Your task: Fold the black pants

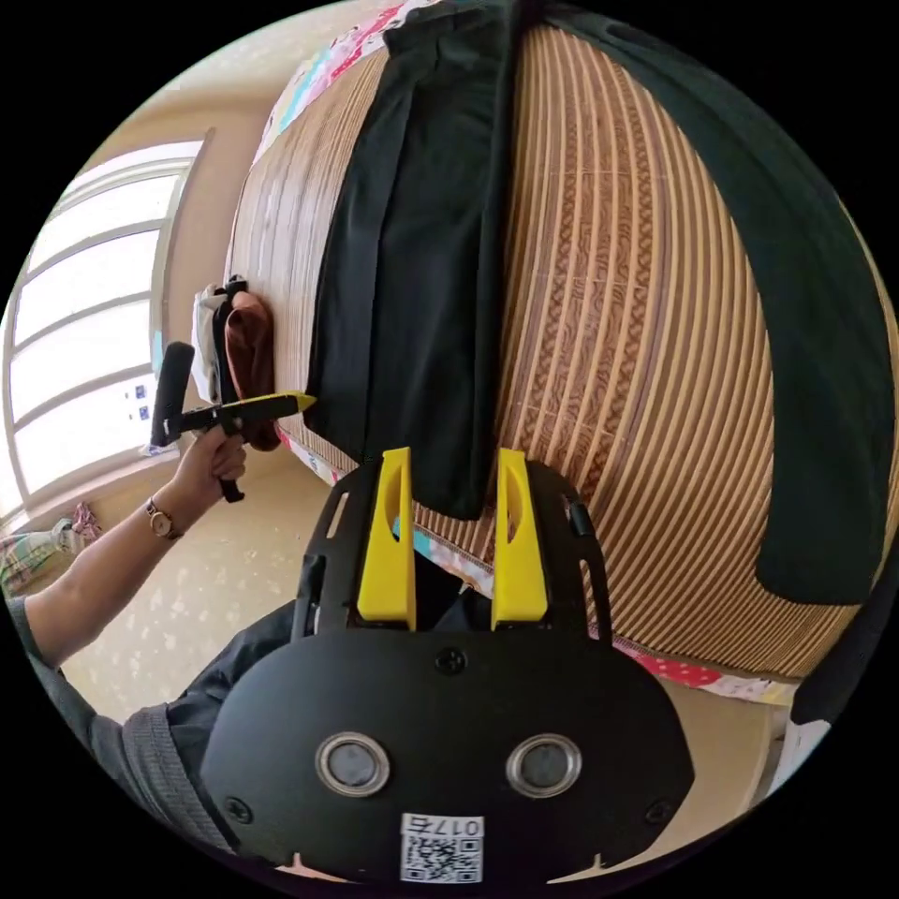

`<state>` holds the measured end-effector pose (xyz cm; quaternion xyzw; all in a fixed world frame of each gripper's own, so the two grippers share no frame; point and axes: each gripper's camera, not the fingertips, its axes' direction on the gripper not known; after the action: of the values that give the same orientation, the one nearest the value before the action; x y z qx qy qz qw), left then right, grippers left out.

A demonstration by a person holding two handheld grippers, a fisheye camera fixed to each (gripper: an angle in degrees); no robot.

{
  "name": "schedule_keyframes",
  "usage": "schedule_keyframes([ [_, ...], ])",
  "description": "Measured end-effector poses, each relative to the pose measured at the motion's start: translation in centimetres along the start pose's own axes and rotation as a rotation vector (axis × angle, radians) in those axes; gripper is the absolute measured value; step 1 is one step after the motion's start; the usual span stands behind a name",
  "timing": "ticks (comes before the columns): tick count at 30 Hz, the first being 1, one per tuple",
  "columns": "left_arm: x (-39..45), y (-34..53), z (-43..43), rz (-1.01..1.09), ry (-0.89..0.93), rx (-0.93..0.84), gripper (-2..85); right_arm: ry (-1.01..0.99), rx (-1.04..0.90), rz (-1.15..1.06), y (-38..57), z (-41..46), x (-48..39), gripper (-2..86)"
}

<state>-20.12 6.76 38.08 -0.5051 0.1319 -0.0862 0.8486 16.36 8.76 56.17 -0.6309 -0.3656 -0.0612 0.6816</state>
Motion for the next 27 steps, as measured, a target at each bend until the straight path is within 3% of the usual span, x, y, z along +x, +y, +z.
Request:
schedule_keyframes([
  [4,-1.6,2.5,0.1,0.076,0.137,-0.029,0.8,0.143,-0.098,-0.088,0.3,1.6,-0.8,6.1],
  [6,-3.2,3.6,0.4,0.008,0.173,-0.013,0.8,0.101,-0.151,-0.180,2.3,2.2,-0.3,4.9],
  [8,-6.4,5.5,1.4,-0.169,0.376,0.043,1.5,0.110,-0.168,-0.193,4.1,1.5,0.5,4.6],
  [11,-9.6,9.1,1.8,-0.356,0.581,0.209,2.7,0.186,-0.016,-0.186,7.7,-3.3,2.3,4.7],
  [13,-10.4,11.1,1.8,-0.434,0.585,0.274,2.8,0.314,0.156,-0.040,10.1,-7.2,4.8,5.6],
  [15,-10.7,12.5,2.1,-0.479,0.538,0.260,3.1,0.384,0.325,0.255,13.0,-11.5,9.9,7.5],
  [17,-10.2,13.3,2.6,-0.489,0.462,0.210,3.5,0.245,0.349,0.442,14.8,-12.7,14.6,8.7],
  [21,-8.9,12.9,3.4,-0.464,0.422,0.156,3.5,-0.301,0.461,0.721,19.0,-11.0,22.3,12.8],
  [23,-7.5,11.8,3.5,-0.427,0.409,0.147,3.1,-0.451,0.547,0.709,20.3,-10.3,23.3,13.3],
  [27,-4.9,9.5,3.3,-0.348,0.395,0.139,2.4,-0.538,0.614,0.739,22.8,-9.2,24.1,8.1],
])
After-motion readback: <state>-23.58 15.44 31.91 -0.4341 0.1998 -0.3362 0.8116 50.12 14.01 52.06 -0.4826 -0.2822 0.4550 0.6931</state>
